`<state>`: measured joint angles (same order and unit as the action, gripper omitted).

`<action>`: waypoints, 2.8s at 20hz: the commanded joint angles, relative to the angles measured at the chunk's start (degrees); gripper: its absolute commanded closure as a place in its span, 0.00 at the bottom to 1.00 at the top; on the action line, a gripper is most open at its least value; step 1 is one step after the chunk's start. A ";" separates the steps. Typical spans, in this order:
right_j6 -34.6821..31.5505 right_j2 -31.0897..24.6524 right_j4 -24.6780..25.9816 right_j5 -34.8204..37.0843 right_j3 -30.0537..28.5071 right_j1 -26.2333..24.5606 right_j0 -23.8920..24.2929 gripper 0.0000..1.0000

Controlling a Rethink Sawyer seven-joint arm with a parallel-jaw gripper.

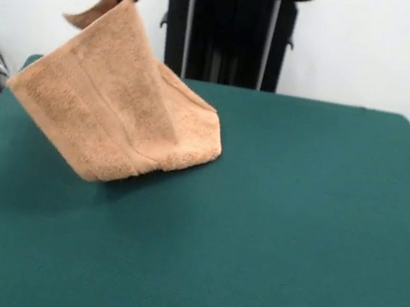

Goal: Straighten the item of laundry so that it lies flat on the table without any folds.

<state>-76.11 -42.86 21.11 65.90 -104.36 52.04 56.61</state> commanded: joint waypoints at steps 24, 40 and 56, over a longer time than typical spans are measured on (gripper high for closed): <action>-2.54 1.96 -8.06 18.57 5.66 10.02 -5.10 1.00; -0.69 2.06 -4.47 15.56 10.51 4.48 -5.59 1.00; 1.75 2.08 6.09 13.15 17.91 3.42 -8.05 1.00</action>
<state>-76.11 -42.21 18.21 80.82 -91.57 55.34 54.01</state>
